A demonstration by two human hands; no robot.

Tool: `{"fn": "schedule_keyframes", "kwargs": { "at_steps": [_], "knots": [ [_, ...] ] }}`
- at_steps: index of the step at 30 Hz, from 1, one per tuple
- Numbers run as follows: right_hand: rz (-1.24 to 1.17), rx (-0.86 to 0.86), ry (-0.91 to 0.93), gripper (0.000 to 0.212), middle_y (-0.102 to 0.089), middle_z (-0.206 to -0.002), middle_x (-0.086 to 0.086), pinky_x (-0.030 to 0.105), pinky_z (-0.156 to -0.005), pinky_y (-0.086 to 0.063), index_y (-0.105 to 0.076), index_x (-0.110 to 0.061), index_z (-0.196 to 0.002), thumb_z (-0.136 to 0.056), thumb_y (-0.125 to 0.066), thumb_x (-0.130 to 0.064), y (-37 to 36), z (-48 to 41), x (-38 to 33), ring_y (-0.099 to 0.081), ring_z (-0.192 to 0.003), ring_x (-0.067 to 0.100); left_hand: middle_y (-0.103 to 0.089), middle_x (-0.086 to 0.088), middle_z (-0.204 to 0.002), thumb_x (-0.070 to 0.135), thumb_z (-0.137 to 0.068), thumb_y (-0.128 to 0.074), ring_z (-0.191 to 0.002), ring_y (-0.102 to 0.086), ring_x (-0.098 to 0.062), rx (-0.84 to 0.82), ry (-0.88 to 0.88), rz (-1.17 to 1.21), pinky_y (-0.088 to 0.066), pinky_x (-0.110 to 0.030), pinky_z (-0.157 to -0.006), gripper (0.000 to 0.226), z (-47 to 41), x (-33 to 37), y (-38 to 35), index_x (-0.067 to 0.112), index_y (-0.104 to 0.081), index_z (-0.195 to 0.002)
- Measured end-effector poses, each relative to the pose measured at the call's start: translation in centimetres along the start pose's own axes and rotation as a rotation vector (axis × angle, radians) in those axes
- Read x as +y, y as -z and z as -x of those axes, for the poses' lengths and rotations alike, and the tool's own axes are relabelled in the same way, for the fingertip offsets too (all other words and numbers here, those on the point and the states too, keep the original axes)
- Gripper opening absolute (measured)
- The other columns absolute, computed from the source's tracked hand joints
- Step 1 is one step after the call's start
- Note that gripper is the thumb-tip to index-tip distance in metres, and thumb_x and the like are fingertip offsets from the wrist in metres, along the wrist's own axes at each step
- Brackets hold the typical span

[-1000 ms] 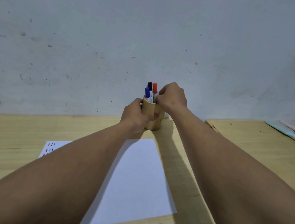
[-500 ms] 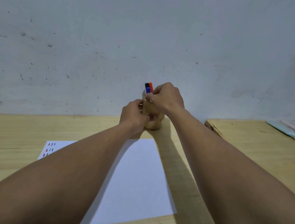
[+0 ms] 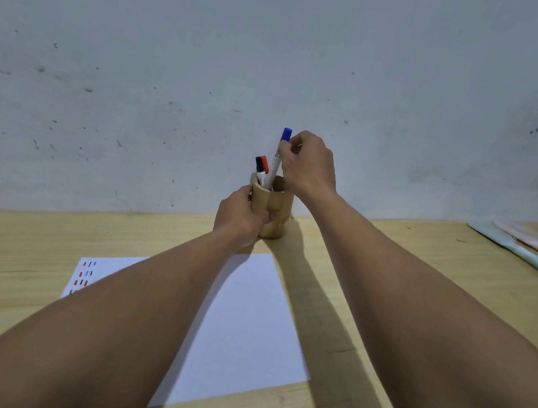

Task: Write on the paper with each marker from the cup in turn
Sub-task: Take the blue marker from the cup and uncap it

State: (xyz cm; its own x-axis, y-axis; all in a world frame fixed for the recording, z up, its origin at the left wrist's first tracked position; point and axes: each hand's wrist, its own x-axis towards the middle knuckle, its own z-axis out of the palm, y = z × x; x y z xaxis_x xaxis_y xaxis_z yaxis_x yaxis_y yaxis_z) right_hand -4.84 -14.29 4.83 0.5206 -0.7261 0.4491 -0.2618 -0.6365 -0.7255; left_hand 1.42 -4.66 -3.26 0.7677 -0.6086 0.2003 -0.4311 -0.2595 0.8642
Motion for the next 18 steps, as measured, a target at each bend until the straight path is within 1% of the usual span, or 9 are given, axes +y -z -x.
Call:
{"fn": "schedule_keyframes", "kwargs": {
  "at_steps": [1,3,5,7,10,12,14,16,18],
  "knots": [
    [-0.010,0.013,0.011,0.022,-0.069,-0.084,0.003,0.037,-0.063,-0.049,-0.063,-0.009,-0.098,-0.099,-0.053,-0.029,0.5,0.1,-0.4,-0.061,-0.072,0.022,-0.063,0.003,-0.117,0.028,-0.086,-0.077,-0.099,-0.057,-0.018,0.005,0.003,-0.014,-0.045,-0.028,-0.081,0.050,0.1,0.1,0.2,0.017,-0.058,-0.131],
    [-0.025,0.033,0.032,0.020,-0.066,-0.085,0.001,0.032,-0.058,-0.044,-0.060,-0.012,-0.100,-0.101,-0.050,-0.030,1.4,0.3,-1.4,-0.059,-0.071,0.019,-0.062,-0.001,-0.128,0.025,-0.087,-0.075,-0.112,-0.059,-0.021,0.019,0.014,-0.036,-0.045,-0.029,-0.086,0.057,0.3,0.4,0.8,0.016,-0.053,-0.138],
    [-0.046,0.058,0.046,0.018,-0.063,-0.083,-0.002,0.035,-0.062,-0.047,-0.057,-0.015,-0.100,-0.102,-0.049,-0.031,2.2,0.6,-2.3,-0.061,-0.074,0.020,-0.056,-0.006,-0.142,0.019,-0.091,-0.070,-0.125,-0.057,-0.025,0.031,0.034,-0.044,-0.045,-0.031,-0.095,0.062,0.4,0.8,1.7,0.016,-0.045,-0.147],
    [-0.075,0.060,0.056,0.019,-0.064,-0.087,-0.003,0.038,-0.070,-0.052,-0.057,-0.015,-0.104,-0.102,-0.049,-0.031,2.8,1.1,-3.4,-0.066,-0.081,0.022,-0.053,-0.008,-0.146,0.012,-0.095,-0.062,-0.127,-0.055,-0.026,0.062,0.037,-0.035,-0.045,-0.029,-0.097,0.057,0.7,1.5,2.9,0.018,-0.043,-0.149],
    [-0.128,0.009,0.052,0.021,-0.066,-0.093,-0.002,0.033,-0.069,-0.053,-0.057,-0.015,-0.110,-0.103,-0.045,-0.031,3.4,2.5,-5.0,-0.068,-0.080,0.017,-0.057,-0.006,-0.138,0.010,-0.100,-0.050,-0.118,-0.059,-0.025,0.149,0.020,0.017,-0.050,-0.034,-0.097,0.043,1.5,3.0,5.5,0.019,-0.052,-0.142],
    [-0.178,-0.053,0.056,0.021,-0.065,-0.091,-0.004,0.034,-0.071,-0.053,-0.056,-0.017,-0.111,-0.103,-0.044,-0.032,3.4,3.6,-6.1,-0.073,-0.076,0.015,-0.063,-0.004,-0.127,0.015,-0.102,-0.046,-0.105,-0.062,-0.023,0.210,0.017,0.082,-0.050,-0.030,-0.086,0.035,2.2,4.1,7.5,0.020,-0.059,-0.134],
    [-0.205,-0.130,0.071,0.021,-0.063,-0.091,-0.004,0.036,-0.071,-0.054,-0.057,-0.018,-0.113,-0.105,-0.045,-0.033,3.5,4.9,-7.1,-0.074,-0.073,0.016,-0.068,0.000,-0.116,0.020,-0.101,-0.047,-0.097,-0.065,-0.021,0.257,0.026,0.178,-0.051,-0.030,-0.082,0.027,3.0,5.2,9.5,0.023,-0.065,-0.120],
    [-0.229,-0.199,0.093,0.021,-0.062,-0.088,-0.001,0.035,-0.068,-0.053,-0.062,-0.017,-0.112,-0.105,-0.049,-0.032,3.5,6.3,-8.1,-0.069,-0.071,0.018,-0.073,0.002,-0.104,0.027,-0.098,-0.050,-0.093,-0.069,-0.019,0.273,0.043,0.300,-0.057,-0.037,-0.087,0.019,4.0,6.3,11.6,0.026,-0.068,-0.102],
    [-0.252,-0.252,0.102,0.022,-0.063,-0.085,0.000,0.028,-0.062,-0.049,-0.067,-0.015,-0.109,-0.104,-0.053,-0.030,3.6,7.7,-9.1,-0.064,-0.070,0.017,-0.074,0.001,-0.098,0.033,-0.098,-0.052,-0.087,-0.070,-0.017,0.248,0.066,0.407,-0.060,-0.039,-0.085,0.020,5.3,7.4,13.6,0.023,-0.070,-0.097]
  ]
}}
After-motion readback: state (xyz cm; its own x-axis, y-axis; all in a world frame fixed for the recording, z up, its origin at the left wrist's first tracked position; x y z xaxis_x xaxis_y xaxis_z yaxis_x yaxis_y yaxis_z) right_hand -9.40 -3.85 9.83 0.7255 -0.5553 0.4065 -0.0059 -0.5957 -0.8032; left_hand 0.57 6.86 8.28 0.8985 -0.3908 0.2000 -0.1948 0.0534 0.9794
